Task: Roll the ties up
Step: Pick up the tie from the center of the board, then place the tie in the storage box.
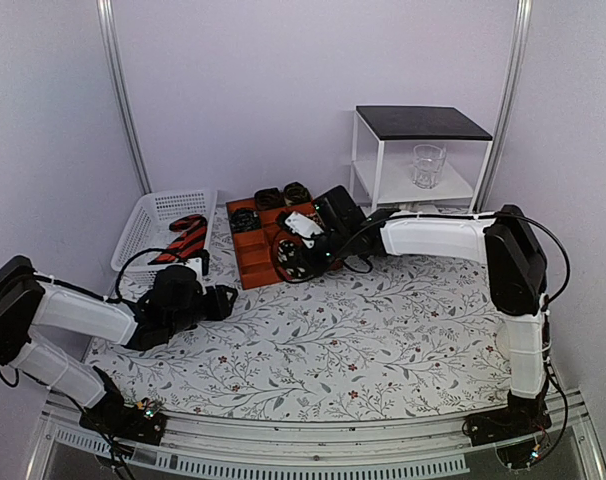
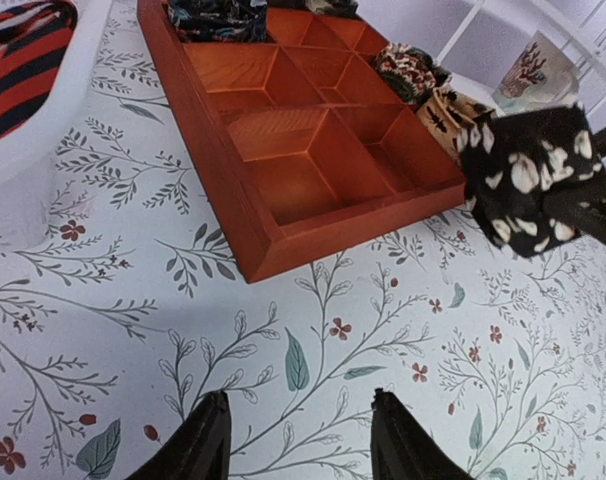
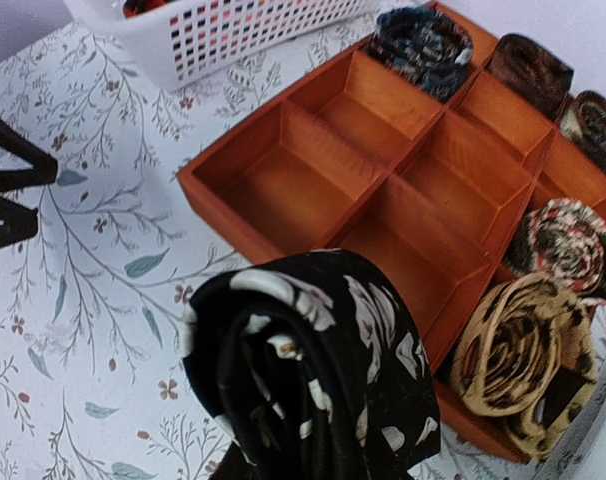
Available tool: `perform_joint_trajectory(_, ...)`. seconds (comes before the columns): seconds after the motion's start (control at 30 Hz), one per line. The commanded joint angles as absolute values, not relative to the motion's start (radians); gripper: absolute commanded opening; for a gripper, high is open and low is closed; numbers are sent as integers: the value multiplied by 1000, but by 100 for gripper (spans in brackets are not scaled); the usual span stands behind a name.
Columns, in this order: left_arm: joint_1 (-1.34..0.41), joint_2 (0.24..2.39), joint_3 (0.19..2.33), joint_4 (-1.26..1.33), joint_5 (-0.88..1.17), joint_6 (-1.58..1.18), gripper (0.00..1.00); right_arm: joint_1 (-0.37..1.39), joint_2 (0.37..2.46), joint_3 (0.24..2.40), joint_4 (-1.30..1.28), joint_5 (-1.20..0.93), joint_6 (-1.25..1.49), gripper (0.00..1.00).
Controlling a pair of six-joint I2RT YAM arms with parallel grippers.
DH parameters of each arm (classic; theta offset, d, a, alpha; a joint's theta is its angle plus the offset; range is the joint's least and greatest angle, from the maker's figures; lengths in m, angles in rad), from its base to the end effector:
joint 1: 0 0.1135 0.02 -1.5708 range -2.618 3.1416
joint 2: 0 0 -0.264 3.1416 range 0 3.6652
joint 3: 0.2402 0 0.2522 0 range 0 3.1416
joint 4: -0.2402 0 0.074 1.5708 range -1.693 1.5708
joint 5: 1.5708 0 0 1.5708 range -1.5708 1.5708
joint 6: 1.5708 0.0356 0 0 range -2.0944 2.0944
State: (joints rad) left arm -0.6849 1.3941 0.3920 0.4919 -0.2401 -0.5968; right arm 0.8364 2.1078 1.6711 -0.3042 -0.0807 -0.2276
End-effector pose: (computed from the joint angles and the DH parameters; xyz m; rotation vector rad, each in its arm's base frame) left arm 0.1996 -0.1521 0.1463 -0.0560 2.1086 -0.5341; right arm 0.3217 0.3606 0.2172 -1.2241 1.9976 0.3995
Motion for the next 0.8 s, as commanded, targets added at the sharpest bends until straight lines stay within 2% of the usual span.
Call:
perform_joint_trajectory(0.0, -671, 1360, 387, 469, -227, -597, 48, 800, 2110, 1706, -156, -99, -310, 9)
perform_joint_trajectory(0.47, -672, 1340, 377, 449, -201, -604, 48, 749, 2321, 1894, -176, -190, -497, 10)
perform_joint_trajectory(0.77, -671, 1359, 372, 463, -193, -612, 48, 749, 2434, 2005, -386, -219, -563, 11)
